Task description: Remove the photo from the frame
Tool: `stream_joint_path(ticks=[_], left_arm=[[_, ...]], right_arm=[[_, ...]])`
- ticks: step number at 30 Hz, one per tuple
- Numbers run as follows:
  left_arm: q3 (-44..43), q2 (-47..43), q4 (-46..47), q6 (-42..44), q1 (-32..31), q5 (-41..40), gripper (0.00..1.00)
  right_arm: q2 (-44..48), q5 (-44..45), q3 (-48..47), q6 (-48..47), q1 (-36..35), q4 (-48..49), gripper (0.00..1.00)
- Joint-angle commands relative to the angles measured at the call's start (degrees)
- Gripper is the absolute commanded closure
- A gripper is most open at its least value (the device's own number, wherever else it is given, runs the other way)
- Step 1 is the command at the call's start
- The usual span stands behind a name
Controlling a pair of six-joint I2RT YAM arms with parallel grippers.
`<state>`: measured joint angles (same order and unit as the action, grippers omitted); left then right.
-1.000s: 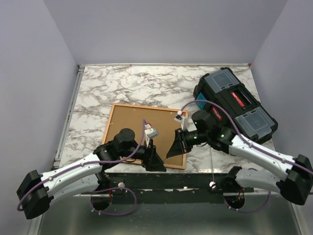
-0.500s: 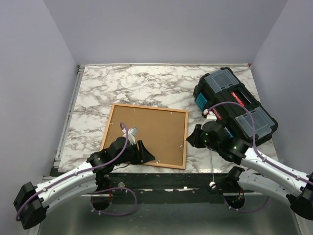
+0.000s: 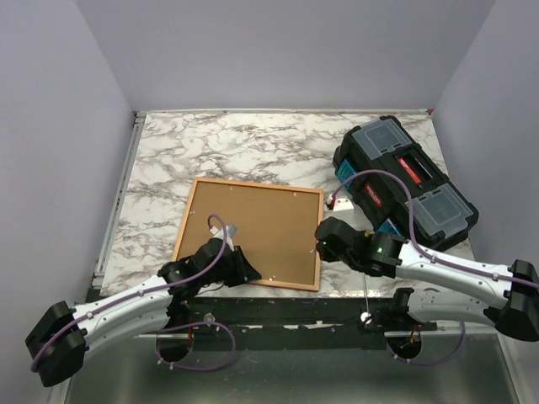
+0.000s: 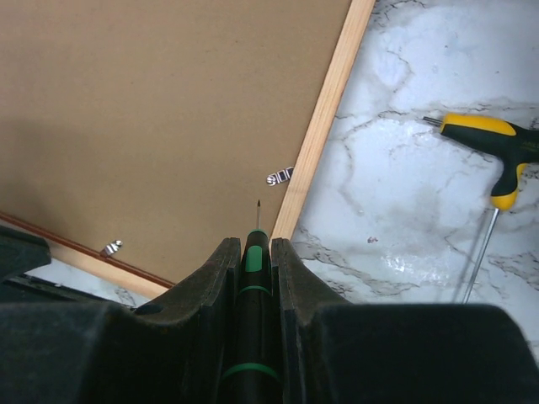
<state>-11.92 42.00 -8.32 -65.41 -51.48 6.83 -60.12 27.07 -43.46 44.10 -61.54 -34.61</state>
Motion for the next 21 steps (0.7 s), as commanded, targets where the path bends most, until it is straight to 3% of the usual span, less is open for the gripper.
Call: stream_joint_path(ticks=[1, 10, 21], left_arm=[[1.19, -0.59, 1.68, -0.61, -0.29, -1.31, 0.84], [1.05, 2.35, -0.59, -1.57, -0.28, -1.23, 1.00], [0.06, 3.83, -3.55, -2.08, -0.29, -2.13, 1.00]], right_arm=[[-2.47, 6.82, -1.67, 3.62, -2.23, -5.02, 1.00], [-6.96, 8.84, -2.77, 4.18, -4.09, -5.06, 1.00], [-9.99, 9.85, -5.06, 1.29, -5.20, -1.50, 1.00]])
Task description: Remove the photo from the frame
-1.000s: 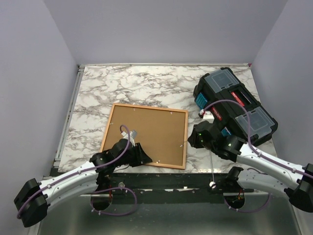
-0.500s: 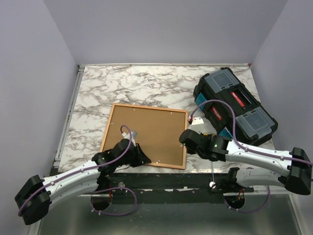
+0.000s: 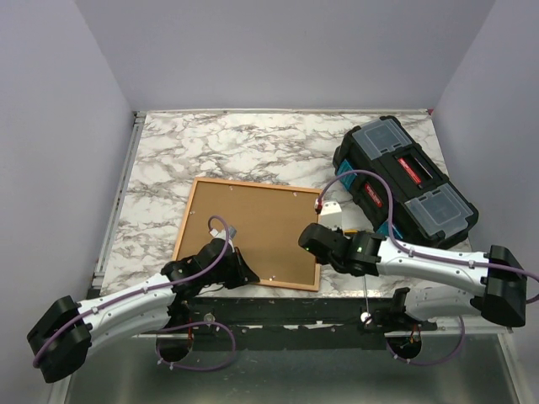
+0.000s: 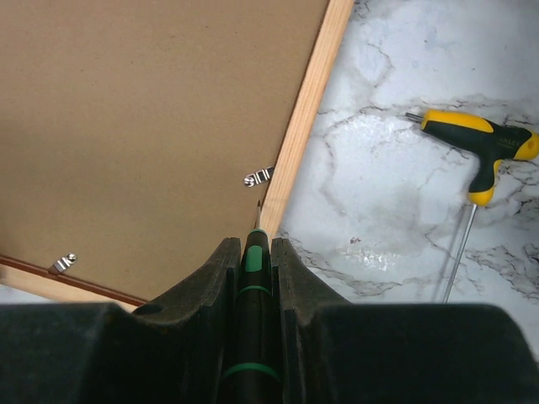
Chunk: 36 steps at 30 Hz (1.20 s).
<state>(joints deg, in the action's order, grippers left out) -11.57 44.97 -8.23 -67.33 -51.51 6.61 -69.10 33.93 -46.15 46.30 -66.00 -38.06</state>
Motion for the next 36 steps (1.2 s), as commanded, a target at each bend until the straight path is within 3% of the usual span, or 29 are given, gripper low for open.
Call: stream_joint_path(ticks=[1, 21, 36], left_arm=[[-0.29, 0.97, -3.76, -0.17, -0.26, -1.94, 1.00], [-0.51, 1.66, -4.06, -0.44, -0.26, -1.59, 1.00], [-0.12, 0.04, -7.89, -1.57, -0.31, -2.74, 1.00]], right_arm=[[-1.43, 2.89, -2.36, -1.16, -0.74, 2.32, 1.00], [-6.58, 6.79, 0.49, -0.10, -0.72, 4.07, 0.99], [-8.68, 11.95, 1.78, -3.66, -0.69, 12.16, 0.99]])
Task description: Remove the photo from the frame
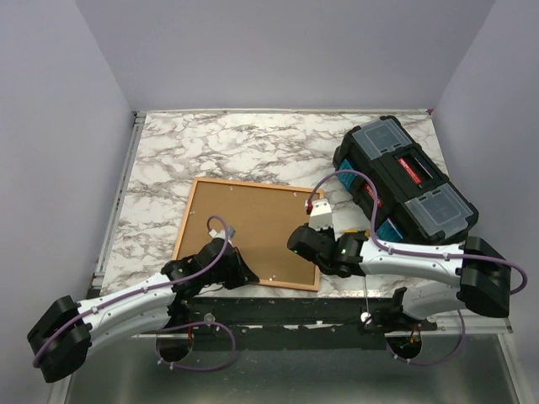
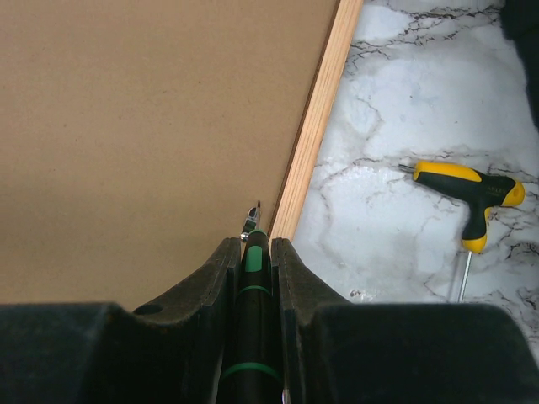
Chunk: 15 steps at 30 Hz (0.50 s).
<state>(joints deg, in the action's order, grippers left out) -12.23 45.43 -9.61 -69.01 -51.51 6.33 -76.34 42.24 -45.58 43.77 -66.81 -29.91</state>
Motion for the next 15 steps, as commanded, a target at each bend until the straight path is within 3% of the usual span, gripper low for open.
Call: stream_joint_path(ticks=[1, 12, 15], left_arm=[[0.69, -0.61, -6.61, 0.03, -0.27, -2.42, 1.00], [-1.23, -3.93, -4.66, 2.94, -0.26, 0.25, 1.00], [-2.36, -6.60, -4.60, 3.65, -0.28, 0.14, 0.89]], right_arm=[[-1.32, 3.64, 1.50, -1.22, 0.16, 4.73, 0.99], [6.24, 3.27, -1.30, -1.45, 0.45, 0.14, 0.99], [8.58, -0.41, 0.14, -3.40, 4.23, 3.28, 0.99]])
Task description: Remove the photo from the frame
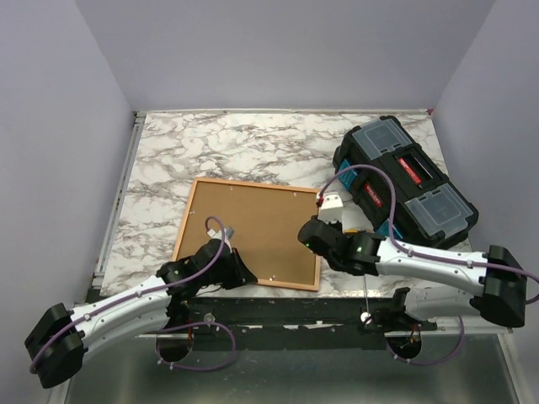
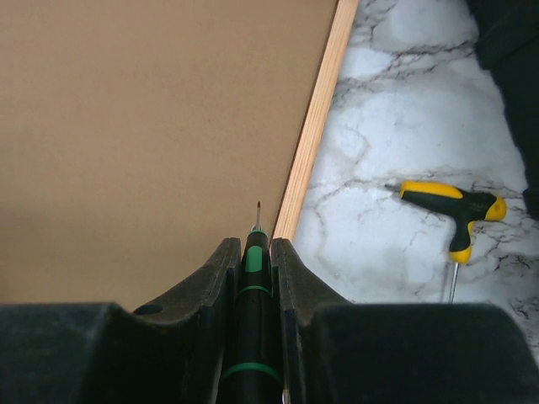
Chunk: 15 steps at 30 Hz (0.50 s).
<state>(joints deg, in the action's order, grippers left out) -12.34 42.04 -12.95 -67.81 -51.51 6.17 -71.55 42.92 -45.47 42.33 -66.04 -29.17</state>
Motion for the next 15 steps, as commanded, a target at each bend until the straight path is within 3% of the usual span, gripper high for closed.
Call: stream_joint_path(ticks=[1, 7, 15], left_arm=[[-2.53, -4.11, -1.33, 2.67, -0.26, 0.16, 0.85], [-4.34, -6.28, -5.75, 3.26, -0.17, -2.08, 0.65], [-7.29, -2.39, -9.58, 4.17, 0.35, -2.18, 0.63]], right_arm=[[4.45, -3.04, 0.70, -3.21, 5.73, 4.89, 0.99], [1.04, -13.87, -0.32, -10.93, 17.14, 15.53, 0.99], [-14.88, -16.71, -10.92, -16.79, 21.83, 21.27, 0.99]])
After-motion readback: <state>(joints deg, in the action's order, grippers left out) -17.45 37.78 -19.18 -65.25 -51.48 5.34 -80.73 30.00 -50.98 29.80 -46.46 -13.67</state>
